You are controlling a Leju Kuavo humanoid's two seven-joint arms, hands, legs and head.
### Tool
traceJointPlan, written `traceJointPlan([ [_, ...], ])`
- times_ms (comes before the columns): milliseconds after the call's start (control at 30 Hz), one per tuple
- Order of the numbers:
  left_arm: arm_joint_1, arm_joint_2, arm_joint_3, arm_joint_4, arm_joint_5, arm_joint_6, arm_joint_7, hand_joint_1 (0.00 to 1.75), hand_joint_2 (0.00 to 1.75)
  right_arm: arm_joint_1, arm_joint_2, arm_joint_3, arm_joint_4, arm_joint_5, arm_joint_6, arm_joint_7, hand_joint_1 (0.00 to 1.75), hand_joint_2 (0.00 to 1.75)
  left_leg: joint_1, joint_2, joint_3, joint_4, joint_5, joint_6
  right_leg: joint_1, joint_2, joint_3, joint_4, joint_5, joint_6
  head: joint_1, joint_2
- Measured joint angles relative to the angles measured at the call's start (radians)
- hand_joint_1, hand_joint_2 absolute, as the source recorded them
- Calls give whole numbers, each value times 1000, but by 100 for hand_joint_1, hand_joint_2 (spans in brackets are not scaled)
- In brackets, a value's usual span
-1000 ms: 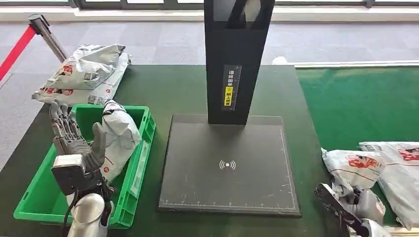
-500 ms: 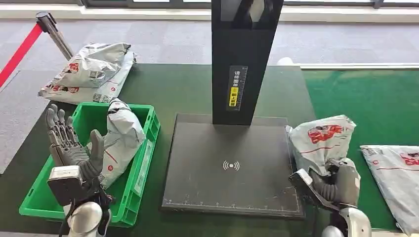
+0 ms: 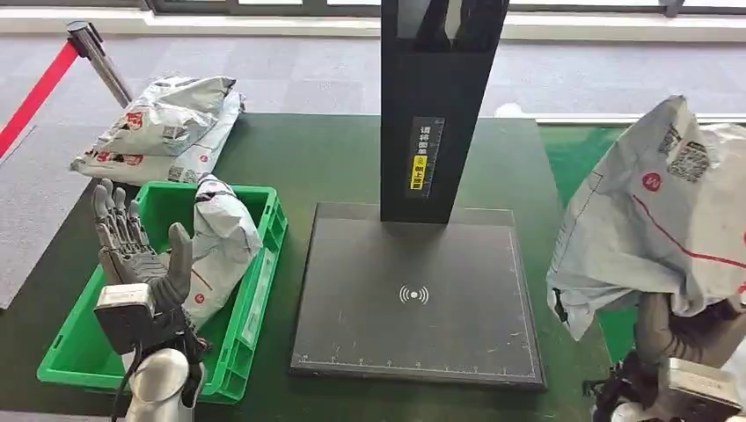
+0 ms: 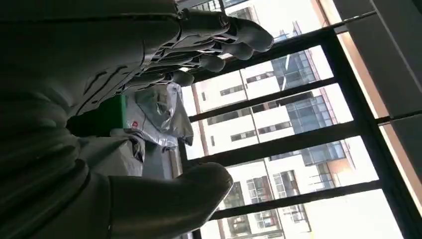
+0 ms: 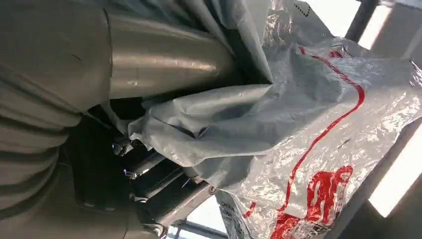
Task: Moved the parcel from conveyor to table for the left to box.
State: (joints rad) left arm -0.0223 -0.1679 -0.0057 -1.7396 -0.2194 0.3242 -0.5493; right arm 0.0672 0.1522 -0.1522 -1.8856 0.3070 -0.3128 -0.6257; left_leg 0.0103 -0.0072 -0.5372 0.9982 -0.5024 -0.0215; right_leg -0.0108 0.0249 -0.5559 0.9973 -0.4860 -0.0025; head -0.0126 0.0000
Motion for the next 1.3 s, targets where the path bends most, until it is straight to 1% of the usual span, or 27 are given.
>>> traceJointPlan([
  [33,-9,-1,-5,8,3,-1,0,0,175,-20,7,6,13,-17,10,-9,70,175,0,0,0,0,0,0,0,0,0,0,0,0,0,0],
  [67,-19,-3,-12,18,5,-1,0,0,175,-42,13,14,36,-25,22,-10,0,175,0,0,0,0,1,0,0,0,0,0,0,1,0,0],
  [133,-41,-5,-26,43,7,-1,0,0,175,-97,20,35,117,-26,57,26,0,175,0,0,1,0,1,1,0,0,1,0,1,1,0,0],
  [233,-61,-5,-44,73,13,9,2,0,175,-194,21,77,334,22,138,155,0,175,0,1,2,0,3,2,0,2,1,0,2,2,0,0],
  [267,-66,-5,-50,80,13,11,2,0,175,-219,21,91,408,43,140,166,0,175,0,0,1,0,4,2,0,1,1,0,2,2,0,0],
  [333,-70,-5,-59,90,13,18,2,0,175,-249,21,119,537,62,138,162,0,175,0,-6,0,1,4,2,0,-4,1,0,2,2,0,0],
  [367,-70,-5,-61,95,13,18,2,0,175,-259,22,127,577,64,136,160,0,175,0,-8,-1,1,5,2,0,-6,1,0,2,2,0,0],
  [433,-70,-5,-65,102,13,18,3,0,175,-275,22,138,635,69,136,163,0,175,0,-10,-3,1,5,1,0,-8,1,1,2,2,0,0],
  [533,-70,-4,-65,111,16,19,4,0,175,-287,21,145,679,68,137,174,0,175,0,-10,-4,1,5,1,0,-8,0,0,1,2,0,0],
  [567,-70,-4,-66,113,16,19,4,0,0,-290,21,146,690,69,138,177,0,175,0,-10,-4,1,5,1,0,-8,-1,0,1,2,0,0],
  [667,-71,-3,-67,119,16,19,11,0,0,-296,21,161,728,113,193,280,0,175,0,-10,-4,1,5,1,0,-8,-1,0,1,2,0,0],
  [700,-72,-3,-68,121,16,19,14,0,0,-296,21,167,747,130,209,299,0,175,0,-10,-4,1,5,2,0,-8,-1,0,1,2,0,0],
  [733,-73,-2,-68,123,16,19,18,0,0,-293,21,174,766,139,224,311,0,0,0,-10,-4,1,5,2,0,-8,-1,0,1,2,0,0],
  [933,-71,5,-68,128,15,11,27,0,0,-241,21,216,791,148,346,313,0,0,0,-10,-4,1,5,1,0,-8,-1,0,1,2,0,0],
  [1033,-71,6,-68,132,15,2,29,0,0,-223,21,231,774,119,440,299,0,0,0,-10,-4,1,5,1,0,-8,-1,0,1,2,0,0],
  [1167,-71,6,-68,137,14,-13,29,0,0,-184,17,271,709,108,551,273,0,0,0,-10,-4,1,5,1,0,-8,-1,0,1,2,0,0],
  [1300,-71,5,-68,141,6,-24,35,0,0,-123,-1,359,588,134,596,272,0,0,0,-10,-5,1,4,1,0,-8,-1,0,1,2,0,0],
])
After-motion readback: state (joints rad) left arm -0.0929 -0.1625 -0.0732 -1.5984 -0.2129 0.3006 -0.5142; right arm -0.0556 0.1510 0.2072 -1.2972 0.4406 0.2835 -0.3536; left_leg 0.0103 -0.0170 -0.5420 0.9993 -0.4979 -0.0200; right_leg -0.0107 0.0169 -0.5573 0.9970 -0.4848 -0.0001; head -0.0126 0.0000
